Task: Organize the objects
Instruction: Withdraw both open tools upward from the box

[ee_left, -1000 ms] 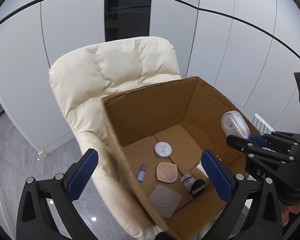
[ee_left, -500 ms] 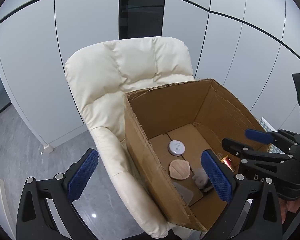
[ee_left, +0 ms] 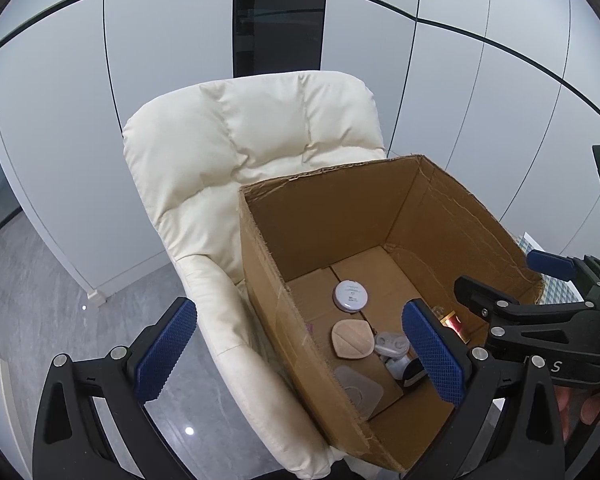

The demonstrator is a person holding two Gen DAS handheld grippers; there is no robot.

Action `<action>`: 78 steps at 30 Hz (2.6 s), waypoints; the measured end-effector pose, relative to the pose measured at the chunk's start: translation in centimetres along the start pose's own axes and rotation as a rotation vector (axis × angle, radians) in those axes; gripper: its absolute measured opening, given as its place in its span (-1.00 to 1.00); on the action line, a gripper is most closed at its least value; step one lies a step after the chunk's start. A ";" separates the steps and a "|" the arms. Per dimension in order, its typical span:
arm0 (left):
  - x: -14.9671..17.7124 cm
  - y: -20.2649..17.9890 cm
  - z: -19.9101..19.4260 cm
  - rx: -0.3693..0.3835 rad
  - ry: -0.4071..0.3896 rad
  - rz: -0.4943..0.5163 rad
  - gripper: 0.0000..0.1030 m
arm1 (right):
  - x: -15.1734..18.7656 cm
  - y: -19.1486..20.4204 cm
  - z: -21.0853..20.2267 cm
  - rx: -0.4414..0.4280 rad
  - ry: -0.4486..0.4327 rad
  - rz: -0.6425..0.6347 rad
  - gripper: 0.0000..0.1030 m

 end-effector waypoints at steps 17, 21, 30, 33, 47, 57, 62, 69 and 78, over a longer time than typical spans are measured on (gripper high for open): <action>0.1 -5.5 1.4 0.042 0.016 0.061 0.99 | 2.5 -5.2 -0.8 0.037 0.016 0.058 1.00; 0.3 -6.9 1.7 0.054 0.023 0.076 0.99 | 3.1 -6.5 -1.1 0.049 0.019 0.078 1.00; 0.9 -9.4 2.4 0.076 0.037 0.112 0.99 | 4.4 -9.1 -1.6 0.075 0.027 0.120 1.00; 1.0 -9.9 2.4 0.079 0.039 0.119 0.99 | 4.6 -9.7 -1.6 0.080 0.030 0.132 1.00; 1.3 -12.3 2.9 0.101 0.054 0.138 0.99 | 6.0 -11.7 -2.0 0.111 0.039 0.154 1.00; 2.2 -16.5 3.1 0.144 0.071 0.185 0.99 | 8.5 -15.4 -3.1 0.154 0.051 0.215 1.00; 2.7 -18.8 3.1 0.166 0.075 0.212 0.99 | 9.8 -17.2 -3.7 0.172 0.058 0.242 1.00; 3.7 -22.1 3.1 0.197 0.086 0.252 0.99 | 11.9 -19.9 -4.7 0.202 0.066 0.289 1.00; 5.4 -26.4 2.8 0.241 0.101 0.307 0.99 | 15.0 -23.4 -6.2 0.245 0.078 0.353 1.00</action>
Point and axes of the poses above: each gripper's, at about its wrist camera, not at the fingertips, and z roughly the way its jaws point, y to its left, x to its underside, the point moved 4 cm from there along z, roughly the way its jaws point, and after that the axes turned 11 degrees about -z, right-handed, at the moved point
